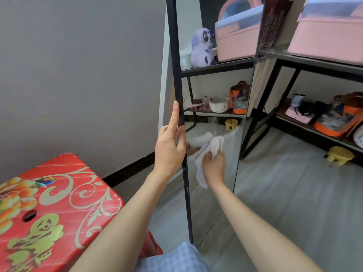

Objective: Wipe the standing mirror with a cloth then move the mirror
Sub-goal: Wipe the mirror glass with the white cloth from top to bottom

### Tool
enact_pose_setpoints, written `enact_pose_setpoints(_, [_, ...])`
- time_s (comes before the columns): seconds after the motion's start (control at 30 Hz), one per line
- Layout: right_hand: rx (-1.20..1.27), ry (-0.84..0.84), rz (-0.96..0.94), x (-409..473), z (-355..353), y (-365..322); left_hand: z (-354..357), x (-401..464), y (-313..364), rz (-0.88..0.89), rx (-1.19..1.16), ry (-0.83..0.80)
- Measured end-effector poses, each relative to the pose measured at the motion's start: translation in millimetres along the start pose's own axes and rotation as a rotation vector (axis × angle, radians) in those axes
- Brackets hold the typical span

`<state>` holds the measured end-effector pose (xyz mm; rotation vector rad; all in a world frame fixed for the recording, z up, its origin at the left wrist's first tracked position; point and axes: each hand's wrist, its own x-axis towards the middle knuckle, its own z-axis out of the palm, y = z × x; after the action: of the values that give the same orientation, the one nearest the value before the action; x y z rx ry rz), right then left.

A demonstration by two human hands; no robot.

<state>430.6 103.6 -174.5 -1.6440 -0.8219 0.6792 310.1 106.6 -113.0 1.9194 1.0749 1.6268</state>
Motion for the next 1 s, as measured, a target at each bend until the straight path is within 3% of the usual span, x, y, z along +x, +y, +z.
enact_pose_setpoints(0.13, [-0.433,-0.088,0.119,8.0,-22.1,20.0,-2.3,-1.5,-2.2,0.002,0.024,0.012])
enact_pose_setpoints(0.23, [-0.281,0.033,-0.005,7.2,-31.0,-14.9,-1.0,-0.8,-4.7,-0.023,0.033,0.013])
enact_pose_setpoints(0.37, [0.016,0.085,-0.364,5.0,-25.0,-86.5,-0.1,-2.3,-2.5,-0.039,0.057,0.041])
enact_pose_setpoints(0.43, [0.005,0.064,-0.540,3.9,-17.3,-108.2,-0.3,-3.0,-2.2,-0.027,0.083,0.049])
enact_pose_setpoints(0.5, [-0.047,0.023,-0.602,7.8,-9.8,-107.2,0.1,-3.4,-2.3,-0.016,0.106,0.053])
enact_pose_setpoints(0.57, [0.020,0.013,-0.462,17.0,-5.2,-81.1,1.2,-3.1,-3.6,0.003,0.122,0.069])
enact_pose_setpoints(0.63, [0.045,0.041,-0.207,25.9,-4.2,-38.3,1.9,-2.9,-5.2,0.024,0.139,0.083])
enact_pose_setpoints(0.8, [-0.343,-0.093,0.213,23.9,-22.8,34.4,3.6,-4.2,-6.1,0.082,0.192,0.114])
enact_pose_setpoints(0.9, [-0.383,-0.013,0.180,21.8,-28.9,36.6,3.5,-4.5,-6.4,0.123,0.206,0.131])
enact_pose_setpoints(1.0, [-0.219,0.115,0.020,21.6,-27.9,8.5,3.9,-5.0,-7.7,0.128,0.213,0.124])
